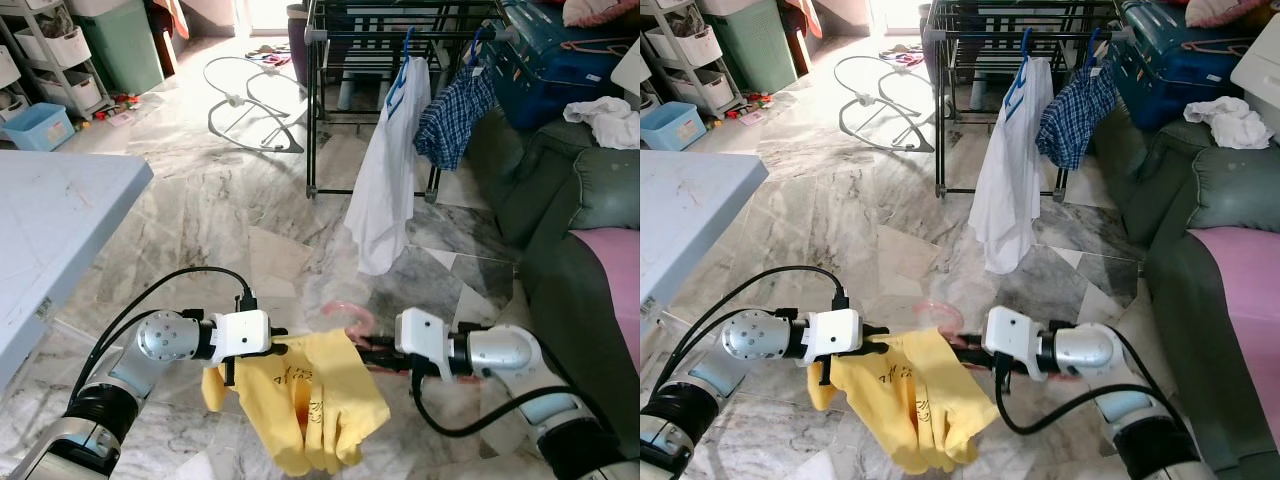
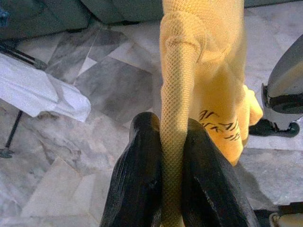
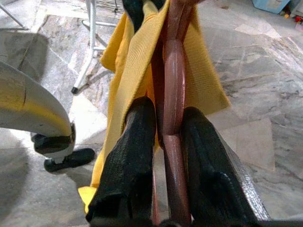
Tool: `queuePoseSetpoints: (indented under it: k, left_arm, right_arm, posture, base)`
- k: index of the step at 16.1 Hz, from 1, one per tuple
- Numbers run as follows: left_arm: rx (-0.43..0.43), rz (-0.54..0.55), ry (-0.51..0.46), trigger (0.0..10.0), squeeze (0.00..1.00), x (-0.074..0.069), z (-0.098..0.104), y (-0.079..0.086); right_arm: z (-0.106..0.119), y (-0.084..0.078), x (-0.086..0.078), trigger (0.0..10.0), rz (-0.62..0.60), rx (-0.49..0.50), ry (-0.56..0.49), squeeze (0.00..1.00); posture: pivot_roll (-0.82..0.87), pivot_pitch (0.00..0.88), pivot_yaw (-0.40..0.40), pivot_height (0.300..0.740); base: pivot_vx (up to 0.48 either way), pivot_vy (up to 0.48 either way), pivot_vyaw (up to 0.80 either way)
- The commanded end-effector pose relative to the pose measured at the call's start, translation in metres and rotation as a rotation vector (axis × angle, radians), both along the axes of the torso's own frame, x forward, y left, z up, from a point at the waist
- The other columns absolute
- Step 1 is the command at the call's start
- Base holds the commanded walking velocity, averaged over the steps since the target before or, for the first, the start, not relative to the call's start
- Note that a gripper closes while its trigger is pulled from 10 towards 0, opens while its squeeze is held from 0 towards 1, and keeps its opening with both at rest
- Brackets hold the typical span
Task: Hang hanger
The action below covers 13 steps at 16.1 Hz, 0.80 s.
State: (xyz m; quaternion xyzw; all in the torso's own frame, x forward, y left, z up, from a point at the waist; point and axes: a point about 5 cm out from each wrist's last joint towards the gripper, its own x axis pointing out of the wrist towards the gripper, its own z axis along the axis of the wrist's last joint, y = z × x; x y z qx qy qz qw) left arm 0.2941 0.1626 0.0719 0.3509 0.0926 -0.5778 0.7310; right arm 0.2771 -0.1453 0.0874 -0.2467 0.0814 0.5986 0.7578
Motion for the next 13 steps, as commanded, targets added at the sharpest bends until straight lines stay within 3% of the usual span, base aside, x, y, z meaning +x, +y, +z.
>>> queuePoseSetpoints:
  k: [1,8,9,11,13]
  left_arm:
    - [0.004,0.059,-0.031,0.0,0.00,0.007,0.005,0.009]
    - [0.090,0.269,-0.073,0.0,0.00,0.014,0.004,0.052]
    - [0.099,0.356,-0.139,0.0,0.00,0.020,0.009,0.062]
    - [0.087,0.404,-0.181,0.0,0.00,0.024,0.014,0.067]
    - [-0.007,0.488,-0.243,0.0,0.00,0.034,0.030,0.070]
  right_arm:
    - [0.004,0.000,0.002,10.0,0.025,-0.015,-0.019,1.00]
    - [0.020,-0.029,0.024,10.0,-0.095,-0.094,-0.130,1.00]
    - [0.028,-0.035,0.030,10.0,-0.126,-0.112,-0.183,1.00]
    - [0.034,-0.038,0.035,10.0,-0.153,-0.096,-0.208,1.00]
    - [0.045,-0.035,0.038,10.0,-0.211,0.012,-0.208,1.00]
  posture:
    - [-0.12,0.069,0.033,0.740]
    - [-0.12,0.066,0.037,0.740]
    - [-0.13,0.065,0.034,0.740]
    - [-0.13,0.064,0.032,0.740]
    - [-0.12,0.061,0.029,0.740]
  base:
    - [0.000,0.000,0.00]
    - [0.000,0.000,0.00]
    - [0.000,0.000,0.00]
    - [0.000,0.000,0.00]
    - [0.000,0.000,0.00]
